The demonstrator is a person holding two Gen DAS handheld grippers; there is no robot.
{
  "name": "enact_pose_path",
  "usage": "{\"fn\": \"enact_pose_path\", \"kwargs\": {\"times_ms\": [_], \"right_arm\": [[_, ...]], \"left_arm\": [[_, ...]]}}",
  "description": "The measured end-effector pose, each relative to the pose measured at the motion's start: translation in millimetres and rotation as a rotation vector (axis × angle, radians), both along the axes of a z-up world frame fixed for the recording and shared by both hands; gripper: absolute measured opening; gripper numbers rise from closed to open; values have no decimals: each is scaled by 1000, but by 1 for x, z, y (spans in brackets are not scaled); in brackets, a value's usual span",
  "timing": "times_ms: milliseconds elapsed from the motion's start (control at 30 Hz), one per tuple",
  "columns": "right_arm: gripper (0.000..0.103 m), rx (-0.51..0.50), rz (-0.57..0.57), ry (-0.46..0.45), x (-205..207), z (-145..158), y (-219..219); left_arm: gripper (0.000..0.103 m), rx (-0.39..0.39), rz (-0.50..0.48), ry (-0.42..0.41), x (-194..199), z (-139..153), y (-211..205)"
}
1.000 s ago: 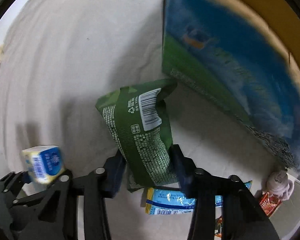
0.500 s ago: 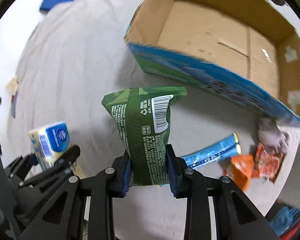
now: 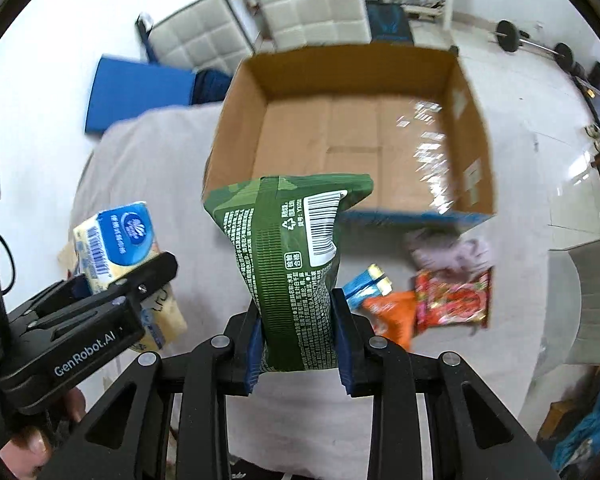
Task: Organize soft objects
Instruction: 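Carry both items into the cardboard box and open both tools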
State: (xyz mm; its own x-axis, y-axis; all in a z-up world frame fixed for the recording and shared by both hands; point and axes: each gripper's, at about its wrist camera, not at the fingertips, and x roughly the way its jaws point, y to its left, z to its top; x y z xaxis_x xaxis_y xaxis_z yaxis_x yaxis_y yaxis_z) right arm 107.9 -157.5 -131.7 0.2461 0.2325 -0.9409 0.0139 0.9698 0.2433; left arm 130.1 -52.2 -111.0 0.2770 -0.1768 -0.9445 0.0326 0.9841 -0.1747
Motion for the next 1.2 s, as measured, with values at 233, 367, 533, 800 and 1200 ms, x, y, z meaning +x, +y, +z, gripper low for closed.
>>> {"fn": "enact_pose_path", "kwargs": {"times_ms": [233, 367, 533, 800, 1200], "right_arm": [[32, -53, -53, -5, 74, -2, -58], [32, -61, -64, 32, 132, -31, -80], [32, -64, -62, 110, 191, -83, -96], [32, -85, -68, 160, 231, -139, -100], [41, -130, -34, 196, 244, -166, -97]], "left_arm": [[61, -62, -42, 72, 109, -42, -20], [61, -79, -58, 144, 167, -72, -31], [61, -93, -76, 248, 226, -110, -44], [61, -111, -125, 371, 271, -161, -68], [62, 33, -151, 356, 268, -171, -89]]}}
